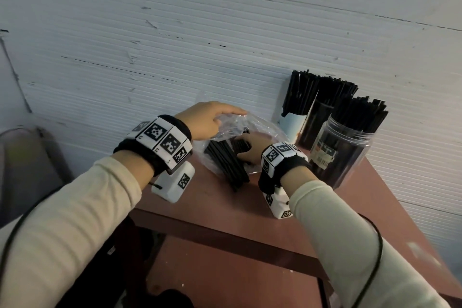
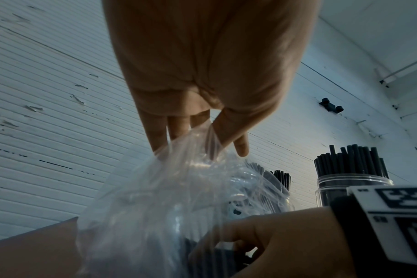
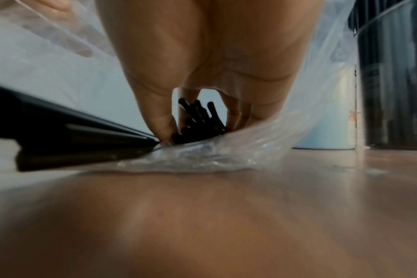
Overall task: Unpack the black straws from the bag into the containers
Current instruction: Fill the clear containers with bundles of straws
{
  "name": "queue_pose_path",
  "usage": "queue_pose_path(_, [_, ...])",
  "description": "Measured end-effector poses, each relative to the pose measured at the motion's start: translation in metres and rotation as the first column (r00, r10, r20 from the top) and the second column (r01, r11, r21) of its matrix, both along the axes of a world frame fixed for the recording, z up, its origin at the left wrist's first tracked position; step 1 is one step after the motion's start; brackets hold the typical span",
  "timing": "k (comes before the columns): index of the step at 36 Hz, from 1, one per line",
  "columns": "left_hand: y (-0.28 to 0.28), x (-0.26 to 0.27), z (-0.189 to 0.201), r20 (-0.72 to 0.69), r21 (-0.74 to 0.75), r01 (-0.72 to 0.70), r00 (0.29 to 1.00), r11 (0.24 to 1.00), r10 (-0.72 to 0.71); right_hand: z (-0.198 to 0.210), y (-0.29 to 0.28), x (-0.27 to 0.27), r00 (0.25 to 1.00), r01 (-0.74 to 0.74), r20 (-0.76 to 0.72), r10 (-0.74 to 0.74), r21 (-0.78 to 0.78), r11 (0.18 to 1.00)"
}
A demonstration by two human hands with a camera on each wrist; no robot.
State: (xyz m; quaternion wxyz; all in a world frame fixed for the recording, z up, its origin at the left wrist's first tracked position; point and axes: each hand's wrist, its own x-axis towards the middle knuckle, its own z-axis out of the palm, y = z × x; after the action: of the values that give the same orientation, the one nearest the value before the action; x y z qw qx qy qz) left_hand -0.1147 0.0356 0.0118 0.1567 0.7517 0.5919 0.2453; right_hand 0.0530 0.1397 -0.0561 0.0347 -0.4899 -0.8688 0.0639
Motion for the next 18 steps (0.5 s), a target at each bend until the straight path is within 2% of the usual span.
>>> queue_pose_path(8, [-0.003,0.0033,0.0021,-0.003,0.02,-0.02,1.0,1.0,0.021,0.0002,0.0009,0.0014,1.0,0.011,-0.005,-0.012,-0.038,0.999])
queue_pose_path(18, [-0.003,0.0064,-0.0024,0.041,0.05,-0.057,0.998,0.997,0.055,0.008,-0.0045,0.003,0.994,0.025,-0.104,-0.029,-0.036,0.999])
